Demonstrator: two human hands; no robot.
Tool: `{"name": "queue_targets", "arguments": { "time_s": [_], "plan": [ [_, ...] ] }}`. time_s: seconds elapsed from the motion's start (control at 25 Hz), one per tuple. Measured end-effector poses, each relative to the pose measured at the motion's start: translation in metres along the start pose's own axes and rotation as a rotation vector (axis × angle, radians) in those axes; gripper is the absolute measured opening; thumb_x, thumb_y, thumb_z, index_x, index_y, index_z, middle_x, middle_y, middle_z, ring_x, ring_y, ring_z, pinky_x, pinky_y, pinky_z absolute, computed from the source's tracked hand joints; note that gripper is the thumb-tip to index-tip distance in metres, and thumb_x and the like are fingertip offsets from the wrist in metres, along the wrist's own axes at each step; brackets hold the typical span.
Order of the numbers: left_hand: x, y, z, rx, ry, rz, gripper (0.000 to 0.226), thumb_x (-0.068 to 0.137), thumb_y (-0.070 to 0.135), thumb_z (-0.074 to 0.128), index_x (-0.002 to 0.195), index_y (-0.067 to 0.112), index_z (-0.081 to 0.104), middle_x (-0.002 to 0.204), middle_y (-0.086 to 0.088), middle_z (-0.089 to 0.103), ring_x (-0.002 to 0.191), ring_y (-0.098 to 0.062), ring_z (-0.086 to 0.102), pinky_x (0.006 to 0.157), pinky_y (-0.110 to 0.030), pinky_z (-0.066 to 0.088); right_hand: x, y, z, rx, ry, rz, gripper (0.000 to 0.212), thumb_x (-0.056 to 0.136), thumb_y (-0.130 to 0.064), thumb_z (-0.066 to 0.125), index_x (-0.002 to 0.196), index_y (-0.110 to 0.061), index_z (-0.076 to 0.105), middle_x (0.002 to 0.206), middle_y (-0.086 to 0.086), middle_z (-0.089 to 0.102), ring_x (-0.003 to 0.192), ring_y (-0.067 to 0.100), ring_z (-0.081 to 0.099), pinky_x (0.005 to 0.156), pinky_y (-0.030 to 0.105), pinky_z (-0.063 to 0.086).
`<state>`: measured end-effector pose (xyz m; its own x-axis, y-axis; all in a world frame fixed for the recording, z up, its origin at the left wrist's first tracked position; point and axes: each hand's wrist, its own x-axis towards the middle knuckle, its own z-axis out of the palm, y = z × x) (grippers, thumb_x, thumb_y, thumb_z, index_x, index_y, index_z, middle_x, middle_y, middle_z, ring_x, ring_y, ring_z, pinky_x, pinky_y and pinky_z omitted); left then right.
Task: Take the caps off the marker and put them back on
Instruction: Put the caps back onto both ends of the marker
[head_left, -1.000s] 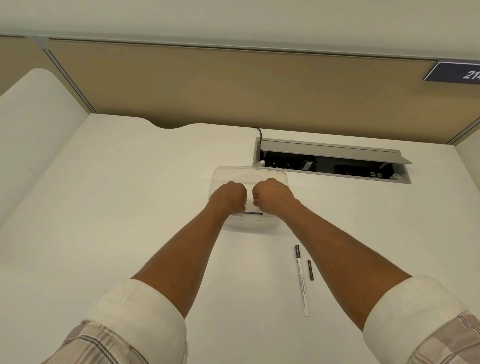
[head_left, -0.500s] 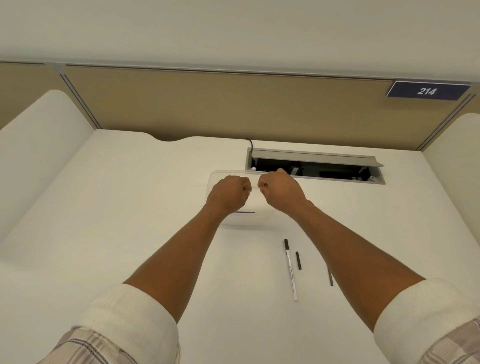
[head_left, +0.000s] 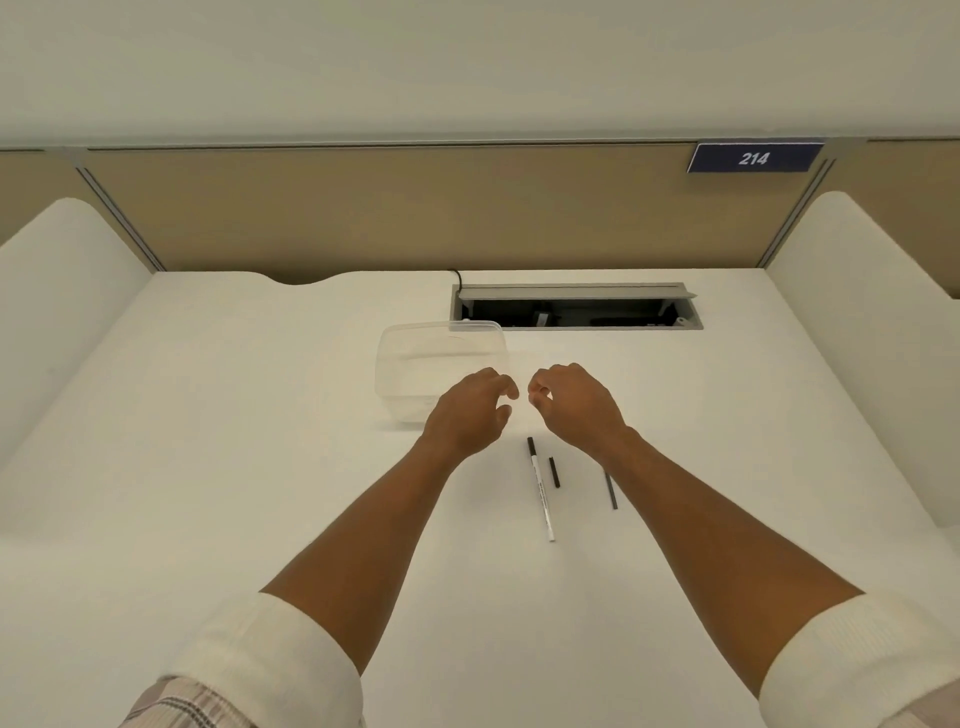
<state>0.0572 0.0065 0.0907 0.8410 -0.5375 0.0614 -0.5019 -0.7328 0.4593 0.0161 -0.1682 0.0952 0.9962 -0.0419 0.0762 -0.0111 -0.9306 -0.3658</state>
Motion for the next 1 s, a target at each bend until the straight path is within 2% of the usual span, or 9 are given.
{"name": "queue_targets", "arguments": {
  "time_s": [0.16, 0.32, 0.52, 0.6, 0.72, 0.84, 1.0],
  "plan": [
    [-0.019, 0.015, 0.022, -0.008, -0.071, 0.012, 0.02, 0.091, 0.021, 0.059, 0.11, 0.027, 0.063, 0.113, 0.006, 0.061, 0.101, -0.016, 0.059, 0.084, -0.036, 0.052, -0.034, 0.011, 0.008, 0.062, -0.042, 0.064, 0.024, 0.099, -0.029, 0.046, 0.103, -0.019, 0.067, 0.099, -0.001, 0.067, 0.1, 0.019, 0.054, 0.079, 0.038, 0.051],
    [-0.035, 0.02, 0.045, 0.006, -0.154, 0.009, 0.022, 0.09, 0.018, 0.058, 0.107, 0.03, 0.062, 0.113, 0.009, 0.058, 0.1, -0.016, 0.058, 0.08, -0.032, 0.049, -0.069, 0.02, 0.028, 0.142, -0.076, 0.133, 0.025, 0.099, -0.032, 0.046, 0.1, -0.019, 0.067, 0.099, -0.002, 0.065, 0.099, 0.019, 0.053, 0.078, 0.037, 0.048],
    [-0.05, 0.021, 0.068, 0.062, -0.219, 0.036, 0.044, 0.086, 0.001, 0.053, 0.117, 0.032, 0.059, 0.121, 0.009, 0.054, 0.111, -0.015, 0.052, 0.079, -0.035, 0.05, -0.107, 0.035, 0.053, 0.161, -0.09, 0.184, 0.023, 0.099, -0.03, 0.045, 0.097, -0.018, 0.064, 0.096, -0.001, 0.063, 0.096, 0.02, 0.054, 0.08, 0.036, 0.047],
    [-0.053, 0.021, 0.071, 0.113, -0.226, 0.061, 0.049, 0.086, -0.002, 0.052, 0.119, 0.033, 0.06, 0.123, 0.008, 0.052, 0.112, -0.015, 0.05, 0.076, -0.036, 0.05, -0.114, 0.038, 0.056, 0.136, -0.068, 0.203, 0.024, 0.1, -0.028, 0.043, 0.095, -0.017, 0.064, 0.094, 0.0, 0.062, 0.095, 0.021, 0.054, 0.076, 0.034, 0.046],
    [-0.054, 0.021, 0.077, 0.195, -0.243, 0.1, 0.039, 0.088, 0.007, 0.059, 0.116, 0.034, 0.064, 0.121, 0.007, 0.052, 0.108, -0.017, 0.05, 0.073, -0.034, 0.048, -0.123, 0.042, 0.058, 0.093, -0.05, 0.214, 0.023, 0.099, -0.023, 0.042, 0.093, -0.015, 0.063, 0.091, 0.002, 0.061, 0.091, 0.022, 0.054, 0.069, 0.032, 0.042],
    [-0.052, 0.024, 0.082, 0.296, -0.256, 0.188, 0.025, 0.086, 0.022, 0.068, 0.109, 0.03, 0.068, 0.118, 0.004, 0.055, 0.108, -0.021, 0.05, 0.077, -0.034, 0.046, -0.13, 0.046, 0.06, 0.076, -0.056, 0.234, 0.023, 0.098, -0.022, 0.041, 0.091, -0.013, 0.061, 0.091, 0.004, 0.061, 0.088, 0.024, 0.055, 0.068, 0.033, 0.041],
    [-0.049, 0.023, 0.086, 0.365, -0.221, 0.268, 0.015, 0.083, 0.024, 0.072, 0.098, 0.026, 0.07, 0.11, 0.0, 0.059, 0.101, -0.024, 0.052, 0.072, -0.035, 0.043, -0.135, 0.05, 0.059, 0.092, -0.04, 0.267, 0.02, 0.097, -0.019, 0.041, 0.087, -0.013, 0.057, 0.088, 0.004, 0.059, 0.08, 0.023, 0.052, 0.068, 0.033, 0.041]
  ]
}}
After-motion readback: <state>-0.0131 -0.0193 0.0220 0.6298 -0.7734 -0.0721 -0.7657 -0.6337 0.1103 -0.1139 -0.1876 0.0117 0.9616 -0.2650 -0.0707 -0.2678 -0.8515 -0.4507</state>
